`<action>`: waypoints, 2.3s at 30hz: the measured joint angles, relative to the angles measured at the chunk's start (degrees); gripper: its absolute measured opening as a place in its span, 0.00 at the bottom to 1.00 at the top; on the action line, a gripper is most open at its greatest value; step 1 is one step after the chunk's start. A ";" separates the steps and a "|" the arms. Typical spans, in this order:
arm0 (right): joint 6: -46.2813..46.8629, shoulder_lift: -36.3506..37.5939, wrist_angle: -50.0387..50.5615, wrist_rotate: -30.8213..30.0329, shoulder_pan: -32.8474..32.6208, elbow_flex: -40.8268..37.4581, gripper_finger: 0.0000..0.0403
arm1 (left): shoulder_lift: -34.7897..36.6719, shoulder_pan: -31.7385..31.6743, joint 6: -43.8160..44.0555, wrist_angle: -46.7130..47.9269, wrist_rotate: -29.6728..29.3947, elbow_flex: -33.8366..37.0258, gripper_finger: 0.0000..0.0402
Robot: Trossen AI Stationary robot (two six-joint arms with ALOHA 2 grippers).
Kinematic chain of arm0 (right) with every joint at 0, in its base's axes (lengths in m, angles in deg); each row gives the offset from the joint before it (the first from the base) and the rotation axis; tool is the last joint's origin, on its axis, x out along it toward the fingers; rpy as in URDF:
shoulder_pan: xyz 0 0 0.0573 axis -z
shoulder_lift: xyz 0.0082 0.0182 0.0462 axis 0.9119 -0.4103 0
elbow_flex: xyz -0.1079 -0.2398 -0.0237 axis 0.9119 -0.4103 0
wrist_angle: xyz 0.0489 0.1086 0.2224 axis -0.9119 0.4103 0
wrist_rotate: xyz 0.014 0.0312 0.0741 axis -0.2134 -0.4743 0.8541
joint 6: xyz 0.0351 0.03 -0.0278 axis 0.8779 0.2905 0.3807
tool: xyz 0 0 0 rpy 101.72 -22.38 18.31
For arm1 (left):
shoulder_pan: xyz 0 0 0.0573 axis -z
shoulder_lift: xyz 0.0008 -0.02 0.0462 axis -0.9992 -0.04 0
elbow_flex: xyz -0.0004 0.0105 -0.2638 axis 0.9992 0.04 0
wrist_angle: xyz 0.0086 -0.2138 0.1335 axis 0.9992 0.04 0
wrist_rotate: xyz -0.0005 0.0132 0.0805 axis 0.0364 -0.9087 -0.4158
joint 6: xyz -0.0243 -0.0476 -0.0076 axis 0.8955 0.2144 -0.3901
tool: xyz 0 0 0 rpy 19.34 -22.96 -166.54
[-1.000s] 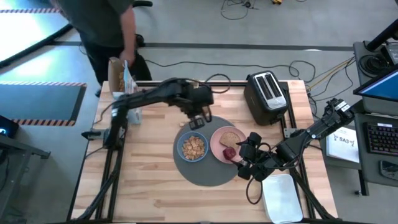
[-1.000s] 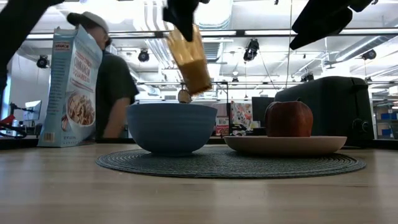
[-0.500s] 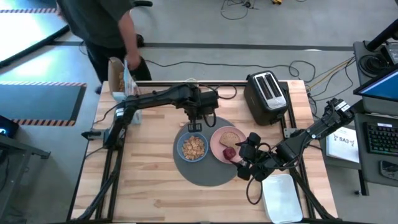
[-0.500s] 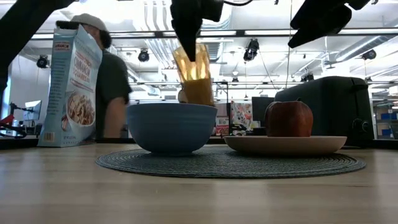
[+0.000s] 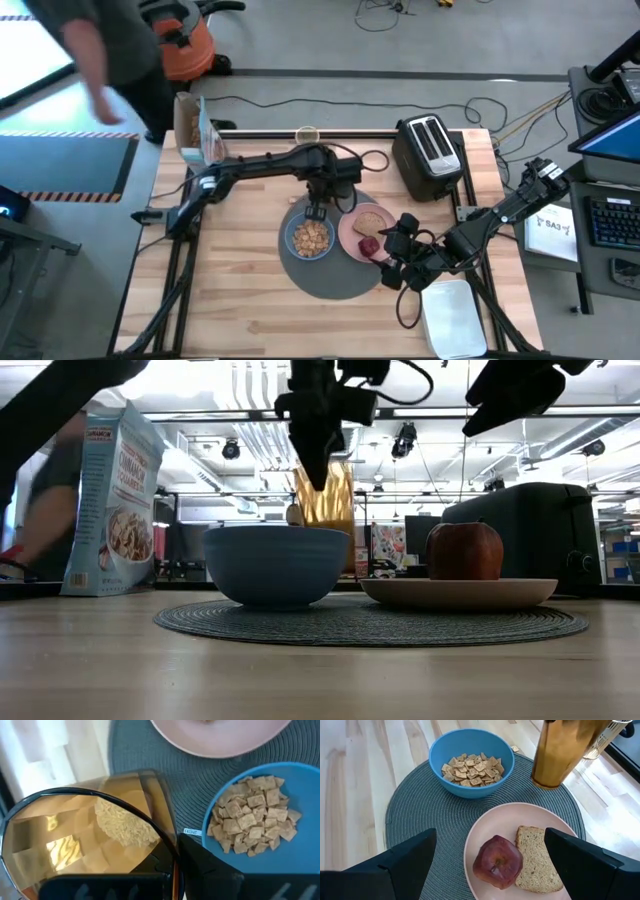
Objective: Arrange a breakfast setting
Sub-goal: Put the yellow cup to the top left of the pink plate on the gray mat, then put the white patterned spoon beside the blue bowl on the gray mat
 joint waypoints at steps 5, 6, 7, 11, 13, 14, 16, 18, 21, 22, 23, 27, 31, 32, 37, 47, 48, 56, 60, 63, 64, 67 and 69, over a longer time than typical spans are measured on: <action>0.04 0.00 -0.57 0.00 0.00 0.00 0.90 | -0.81 0.06 -1.63 0.46 0.68 0.02 0.00; 0.03 0.00 -0.92 -0.03 0.00 0.00 0.90 | -0.80 0.05 -2.35 0.56 0.86 0.02 0.00; 0.04 0.00 -1.43 -0.11 0.00 0.00 0.90 | -0.78 0.05 -2.99 0.66 0.91 0.02 0.00; 0.02 0.00 -3.13 -0.22 0.00 0.00 0.90 | -0.78 0.05 -4.23 0.59 0.90 0.07 0.00; 0.04 0.00 -4.37 -0.22 0.00 0.00 0.90 | -0.78 0.05 -4.23 0.59 0.91 0.07 0.00; 0.04 0.00 -5.02 -0.22 0.00 0.00 0.90 | -0.78 0.05 -4.23 0.59 0.90 0.07 0.00; 0.04 0.00 -5.93 -0.21 0.00 0.00 0.90 | -0.78 0.05 -4.26 0.53 0.98 0.11 0.00; 0.04 0.00 -6.44 -0.19 0.00 0.00 0.90 | -0.78 0.05 -4.26 0.28 1.01 0.11 0.00; 0.04 0.00 -6.64 0.25 -0.02 0.00 0.90 | -1.28 0.01 -4.19 -0.02 1.43 0.11 0.00; 0.04 0.00 -6.75 0.64 -0.02 0.00 0.90 | -1.66 0.03 -4.08 0.06 1.49 0.11 0.00; 0.04 0.00 -6.84 1.47 -0.02 0.00 0.90 | -2.15 0.03 -3.95 0.06 1.62 0.11 0.00; 0.02 0.00 -6.84 4.65 -0.02 0.00 0.90 | -4.05 0.03 -3.82 0.44 1.46 0.13 0.03; -0.01 0.00 -6.83 6.20 -0.02 0.00 0.90 | -4.97 0.02 -3.78 0.96 -0.46 -0.02 0.11; -0.02 0.00 -6.83 6.27 -0.02 0.00 0.90 | -5.02 0.01 -3.78 0.93 -0.56 -0.02 0.13; -0.09 0.00 -6.81 6.27 -0.02 0.00 0.90 | -4.07 0.02 -3.63 1.15 -0.81 -0.02 0.24; 0.15 0.00 -7.76 6.27 -0.02 0.00 0.90 | 0.28 0.31 -1.49 1.68 -0.35 -3.77 0.33; 0.55 0.00 -8.09 6.27 -0.02 0.00 0.90 | 0.97 0.32 -1.01 1.98 -0.25 -3.79 0.33; 0.96 0.00 -10.27 6.79 0.16 0.02 0.90 | 5.11 0.18 2.74 2.19 -3.21 -4.58 0.34; 0.68 0.00 -10.20 6.35 0.81 0.02 0.90 | 6.57 -1.30 6.45 2.43 -7.78 -4.85 0.34; 3.20 0.00 -9.94 5.81 1.29 0.02 0.90 | 7.03 -3.52 9.48 2.30 -7.78 -4.76 0.34; 3.88 0.00 -9.83 5.83 1.39 0.02 0.90 | 7.13 -4.38 10.08 2.26 -7.78 -4.76 0.34; 3.85 0.00 -9.14 7.59 2.15 0.02 0.90 | 7.24 -7.39 10.31 2.17 -7.78 -4.70 0.34; 3.79 0.00 -7.89 8.70 2.93 0.02 0.90 | 7.24 -9.60 9.68 1.75 -7.78 -4.64 0.34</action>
